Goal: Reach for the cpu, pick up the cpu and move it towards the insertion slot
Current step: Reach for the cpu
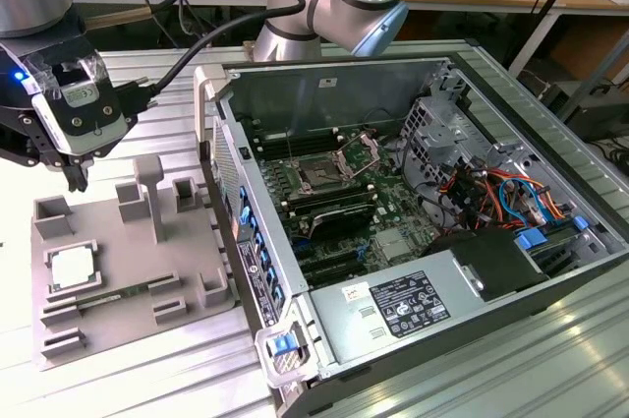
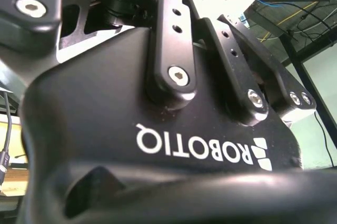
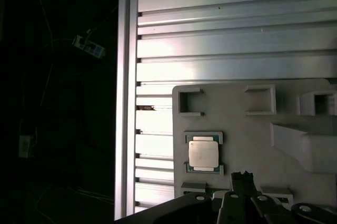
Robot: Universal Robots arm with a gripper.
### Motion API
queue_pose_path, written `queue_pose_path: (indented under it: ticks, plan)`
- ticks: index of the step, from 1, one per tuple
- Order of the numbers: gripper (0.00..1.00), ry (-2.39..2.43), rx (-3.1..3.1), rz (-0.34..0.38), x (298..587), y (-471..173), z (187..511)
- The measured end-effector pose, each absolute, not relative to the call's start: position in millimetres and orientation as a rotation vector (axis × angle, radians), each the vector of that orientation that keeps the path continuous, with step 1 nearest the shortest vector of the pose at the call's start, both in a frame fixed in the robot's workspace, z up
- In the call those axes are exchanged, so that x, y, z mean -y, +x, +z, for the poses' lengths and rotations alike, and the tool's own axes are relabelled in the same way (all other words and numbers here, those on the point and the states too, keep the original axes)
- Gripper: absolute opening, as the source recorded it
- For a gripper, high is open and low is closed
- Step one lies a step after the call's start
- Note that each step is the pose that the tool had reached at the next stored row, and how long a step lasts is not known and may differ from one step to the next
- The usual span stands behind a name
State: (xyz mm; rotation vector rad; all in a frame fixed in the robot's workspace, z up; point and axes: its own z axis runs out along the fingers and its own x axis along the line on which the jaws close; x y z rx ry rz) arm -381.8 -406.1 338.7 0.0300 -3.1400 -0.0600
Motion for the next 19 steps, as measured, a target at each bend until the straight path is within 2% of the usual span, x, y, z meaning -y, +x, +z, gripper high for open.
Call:
queue_pose_path:
  ticks: [19]
  plan:
    - [0.11,0.030,3.140,-0.060,406.1,-381.8,334.7]
